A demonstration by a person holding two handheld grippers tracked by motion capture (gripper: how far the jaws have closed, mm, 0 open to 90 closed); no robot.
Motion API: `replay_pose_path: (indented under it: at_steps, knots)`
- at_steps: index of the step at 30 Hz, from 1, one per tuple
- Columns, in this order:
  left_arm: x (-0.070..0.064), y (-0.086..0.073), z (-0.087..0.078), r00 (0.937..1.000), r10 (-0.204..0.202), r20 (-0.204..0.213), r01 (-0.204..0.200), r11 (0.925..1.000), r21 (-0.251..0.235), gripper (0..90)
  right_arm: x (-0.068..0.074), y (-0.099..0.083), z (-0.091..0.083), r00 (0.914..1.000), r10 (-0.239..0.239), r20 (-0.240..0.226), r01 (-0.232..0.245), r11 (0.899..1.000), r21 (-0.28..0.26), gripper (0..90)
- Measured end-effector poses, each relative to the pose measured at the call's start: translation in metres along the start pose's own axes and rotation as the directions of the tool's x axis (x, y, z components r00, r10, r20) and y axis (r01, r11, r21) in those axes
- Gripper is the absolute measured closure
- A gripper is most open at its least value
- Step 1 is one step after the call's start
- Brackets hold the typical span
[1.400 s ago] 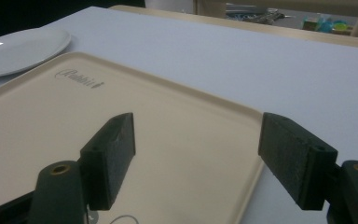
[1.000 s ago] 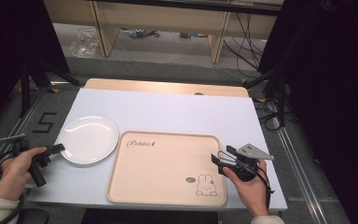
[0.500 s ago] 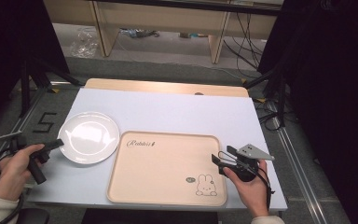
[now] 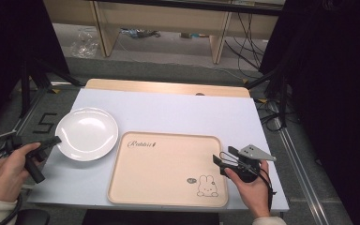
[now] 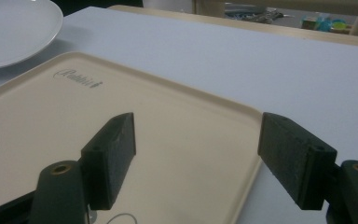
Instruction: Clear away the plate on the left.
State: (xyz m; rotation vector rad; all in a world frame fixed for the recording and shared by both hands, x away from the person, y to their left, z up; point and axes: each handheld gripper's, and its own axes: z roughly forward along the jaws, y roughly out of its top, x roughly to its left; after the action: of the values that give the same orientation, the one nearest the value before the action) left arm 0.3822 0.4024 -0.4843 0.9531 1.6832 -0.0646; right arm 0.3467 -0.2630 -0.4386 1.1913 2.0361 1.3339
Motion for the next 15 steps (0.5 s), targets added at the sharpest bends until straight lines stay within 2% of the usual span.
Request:
replay_pose_path:
  at_steps: [2, 3, 4, 5, 7, 8, 9, 10, 11, 13, 15]
  knots:
    - [-0.001, 0.0, 0.0, 1.0, -0.002, 0.001, 0.002, 1.0, 0.0, 87.4, 0.0, 0.0, 0.0, 1.0, 0.001, 0.002, -0.001, 1.0, 0.0, 28.4]
    - [-0.003, 0.0, 0.0, 0.9997, -0.009, 0.021, 0.009, 0.9999, -0.007, 87.4, -0.002, -0.001, 0.0, 0.9999, -0.002, 0.01, 0.002, 1.0, -0.003, 28.4]
    - [-0.004, 0.0, 0.0, 0.9995, -0.017, 0.027, 0.017, 0.9998, -0.01, 87.4, -0.002, -0.001, 0.0, 0.9998, 0.016, -0.009, -0.016, 1.0, 0.0, 28.4]
    - [-0.004, 0.0, 0.0, 0.9995, -0.017, 0.027, 0.017, 0.9998, -0.01, 87.5, -0.003, -0.001, -0.004, 0.9999, 0.007, 0.01, -0.008, 0.999, 0.031, 28.4]
    - [-0.006, 0.0, 0.0, 0.9983, -0.019, 0.055, 0.019, 0.9998, -0.008, 87.5, -0.003, -0.002, -0.001, 0.9997, 0.025, 0.006, -0.025, 1.0, 0.002, 28.4]
    - [-0.006, 0.0, 0.0, 0.9983, -0.019, 0.055, 0.019, 0.9998, -0.008, 87.4, -0.003, -0.002, -0.001, 0.9997, 0.024, 0.006, -0.024, 1.0, -0.001, 28.4]
    - [-0.008, -0.001, 0.0, 0.9976, -0.012, 0.069, 0.012, 0.9999, -0.008, 87.4, -0.003, -0.001, -0.003, 0.9995, 0.027, 0.013, -0.028, 0.999, 0.022, 28.4]
    - [-0.008, -0.001, 0.0, 0.9976, -0.012, 0.069, 0.012, 0.9999, -0.008, 87.5, -0.002, -0.002, -0.003, 0.9994, 0.035, 0.004, -0.035, 0.999, 0.016, 28.4]
    - [-0.01, -0.002, 0.001, 0.997, -0.013, 0.076, 0.013, 0.9999, -0.003, 87.4, -0.004, -0.001, -0.003, 0.9999, 0.014, -0.002, -0.014, 1.0, 0.015, 28.3]
    - [-0.012, -0.003, 0.001, 0.9963, -0.016, 0.085, 0.016, 0.9999, 0.002, 87.4, -0.004, -0.001, -0.003, 0.9999, 0.007, -0.012, -0.007, 1.0, 0.018, 28.3]
    - [-0.014, -0.004, 0.002, 0.9958, -0.016, 0.09, 0.016, 0.9999, 0.005, 87.5, -0.003, -0.001, -0.003, 0.9999, 0.014, -0.002, -0.014, 1.0, 0.021, 28.3]
